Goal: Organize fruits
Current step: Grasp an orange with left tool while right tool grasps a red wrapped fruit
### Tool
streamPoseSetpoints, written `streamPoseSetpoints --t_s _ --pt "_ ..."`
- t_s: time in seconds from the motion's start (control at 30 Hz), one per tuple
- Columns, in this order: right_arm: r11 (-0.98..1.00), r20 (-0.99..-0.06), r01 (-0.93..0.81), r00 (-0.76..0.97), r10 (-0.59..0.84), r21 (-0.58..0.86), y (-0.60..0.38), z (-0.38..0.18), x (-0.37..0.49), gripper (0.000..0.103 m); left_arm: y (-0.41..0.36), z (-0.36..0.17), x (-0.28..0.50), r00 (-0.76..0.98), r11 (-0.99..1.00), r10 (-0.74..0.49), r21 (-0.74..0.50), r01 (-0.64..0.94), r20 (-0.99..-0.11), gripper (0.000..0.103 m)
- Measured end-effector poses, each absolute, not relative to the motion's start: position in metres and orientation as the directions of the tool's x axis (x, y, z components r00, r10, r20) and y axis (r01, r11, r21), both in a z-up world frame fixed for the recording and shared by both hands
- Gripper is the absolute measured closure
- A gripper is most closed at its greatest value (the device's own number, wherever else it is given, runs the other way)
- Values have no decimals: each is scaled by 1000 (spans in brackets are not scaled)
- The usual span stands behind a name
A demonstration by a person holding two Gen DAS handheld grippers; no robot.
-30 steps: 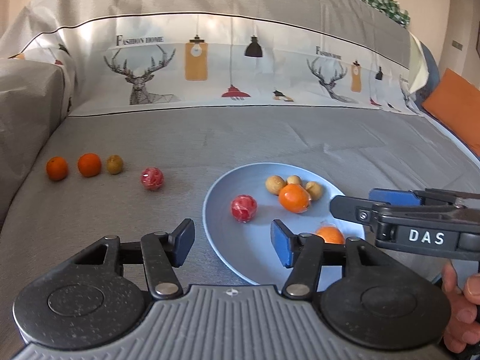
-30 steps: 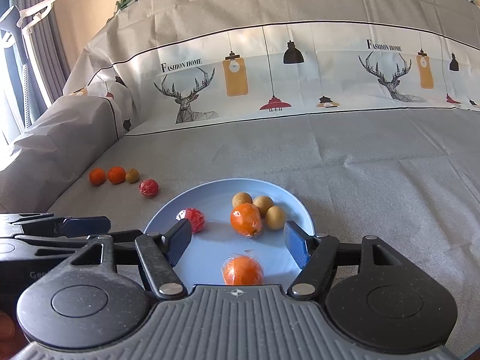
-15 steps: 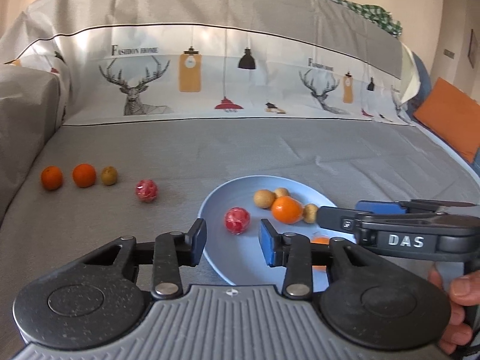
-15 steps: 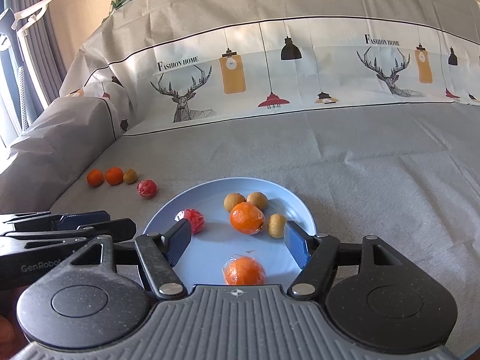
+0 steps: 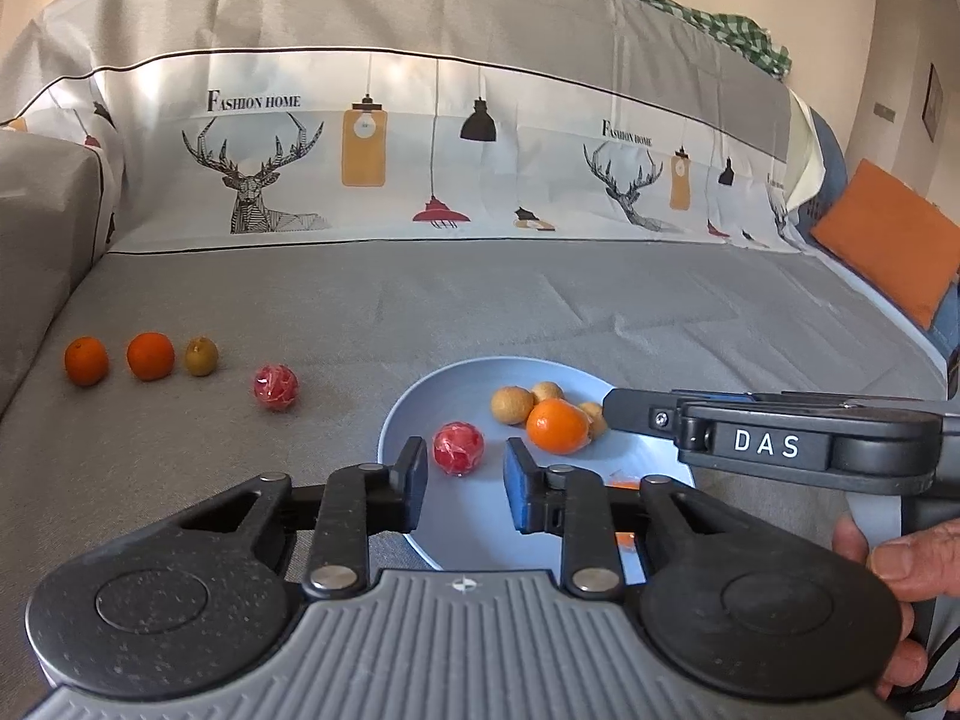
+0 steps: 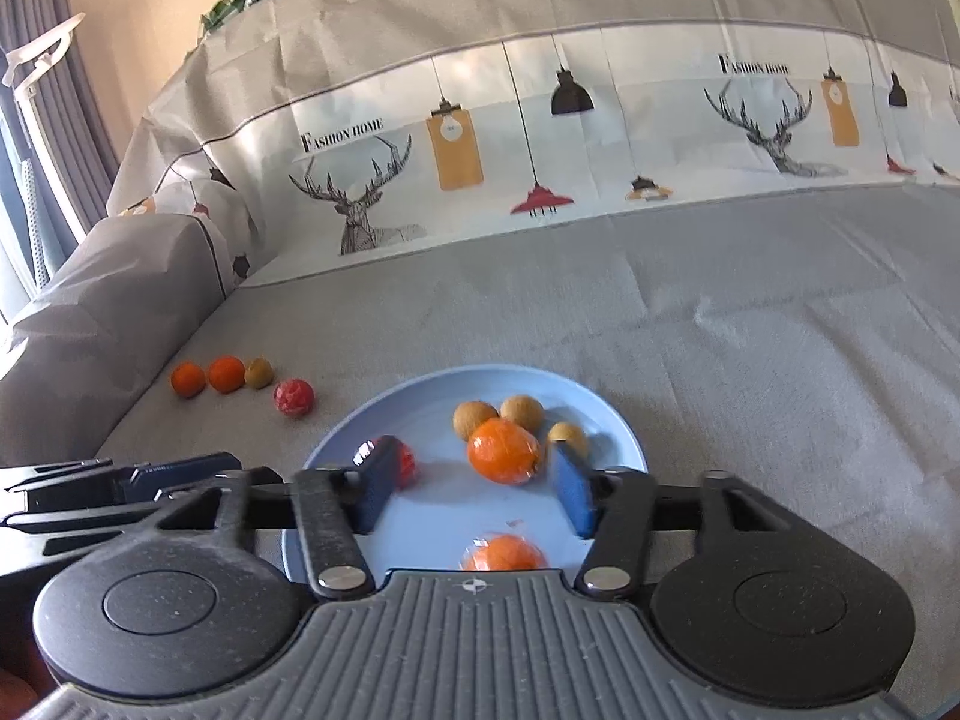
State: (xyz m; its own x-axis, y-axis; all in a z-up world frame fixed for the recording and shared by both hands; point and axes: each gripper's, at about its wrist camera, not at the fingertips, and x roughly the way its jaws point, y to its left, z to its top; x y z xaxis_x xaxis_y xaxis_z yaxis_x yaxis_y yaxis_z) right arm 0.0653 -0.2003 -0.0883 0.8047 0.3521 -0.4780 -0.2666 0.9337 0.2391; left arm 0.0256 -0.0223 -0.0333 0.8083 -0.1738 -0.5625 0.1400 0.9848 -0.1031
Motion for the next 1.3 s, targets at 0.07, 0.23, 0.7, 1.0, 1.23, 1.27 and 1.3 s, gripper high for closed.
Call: streamPoseSetpoints --t_s 0.07,0.23,0.7,1.0,1.23,1.27,1.3 --pt "934 -460 -279 815 354 225 -196 -84 64 65 -20 -32 26 811 985 -171 -115 129 -560 80" --pt "927 -424 -313 825 374 207 -186 -73 60 74 -8 -26 27 822 984 -158 -152 88 -547 86" --pt "880 -377 -430 795 475 202 -146 -51 63 85 70 -11 47 826 917 -46 -352 -188 -562 86" --pt "841 -417 -483 731 541 245 -98 -56 102 83 127 -5 103 786 876 91 -326 -356 -612 85" --pt "859 -509 -469 699 502 203 -52 -77 143 50 143 -32 155 752 897 160 -223 -381 -639 55" --pt "865 -524 -463 697 490 194 -47 -81 149 49 144 -36 159 751 901 166 -212 -379 -639 55" --pt "870 -537 -456 694 480 188 -43 -84 155 49 145 -40 162 750 904 164 -207 -374 -641 55"
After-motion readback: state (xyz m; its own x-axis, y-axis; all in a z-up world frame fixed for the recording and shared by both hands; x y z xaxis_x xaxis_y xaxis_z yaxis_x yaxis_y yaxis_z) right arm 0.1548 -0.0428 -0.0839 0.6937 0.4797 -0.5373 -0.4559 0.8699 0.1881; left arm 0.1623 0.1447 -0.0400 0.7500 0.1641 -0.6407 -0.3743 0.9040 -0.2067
